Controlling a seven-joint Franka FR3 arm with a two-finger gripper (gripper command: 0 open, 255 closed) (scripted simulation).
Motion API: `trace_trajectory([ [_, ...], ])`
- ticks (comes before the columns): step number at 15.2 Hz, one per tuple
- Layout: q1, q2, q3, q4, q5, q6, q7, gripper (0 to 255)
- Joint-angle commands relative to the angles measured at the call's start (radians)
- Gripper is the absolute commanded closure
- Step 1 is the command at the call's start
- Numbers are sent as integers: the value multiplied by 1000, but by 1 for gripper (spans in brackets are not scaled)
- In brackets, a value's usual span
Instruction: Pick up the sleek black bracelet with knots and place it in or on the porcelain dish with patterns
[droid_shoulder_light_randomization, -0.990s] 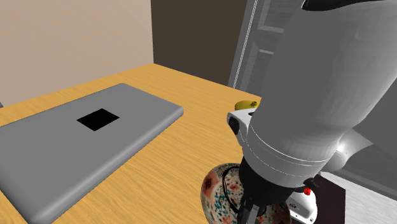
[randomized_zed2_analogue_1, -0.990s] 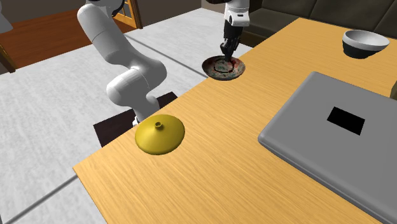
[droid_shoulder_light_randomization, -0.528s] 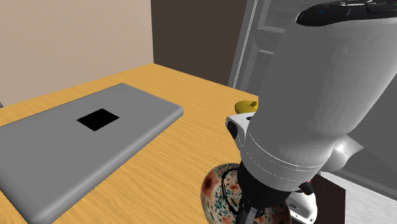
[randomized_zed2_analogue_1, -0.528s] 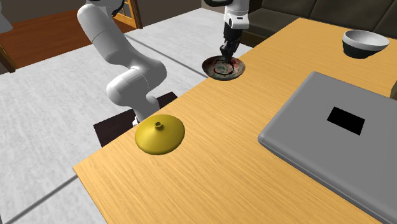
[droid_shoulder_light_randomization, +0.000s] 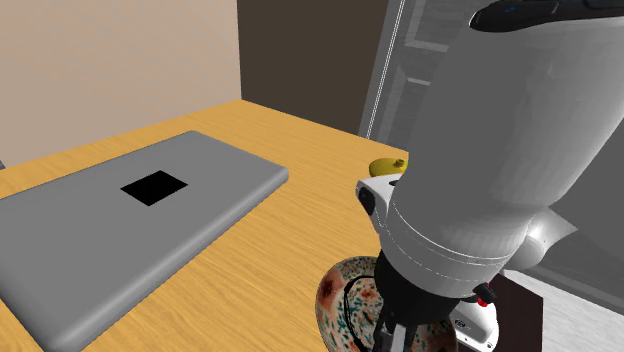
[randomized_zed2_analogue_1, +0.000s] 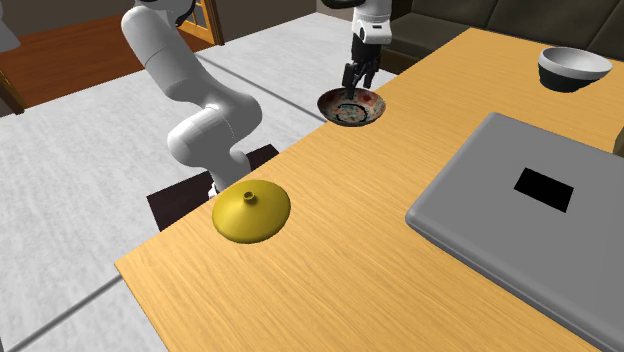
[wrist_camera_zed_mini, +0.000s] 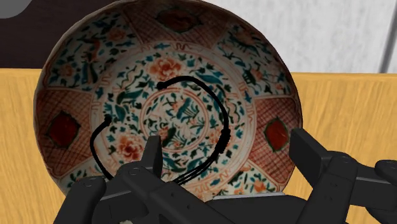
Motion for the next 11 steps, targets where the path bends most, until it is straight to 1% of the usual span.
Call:
trace_trajectory([
  [1, -7, 5, -22, 55, -19, -51, 7, 0],
  [3, -14, 13, -43, 114, -38, -105, 14, 0],
  [11, -14, 13, -43, 114, -38, -105, 14, 0],
])
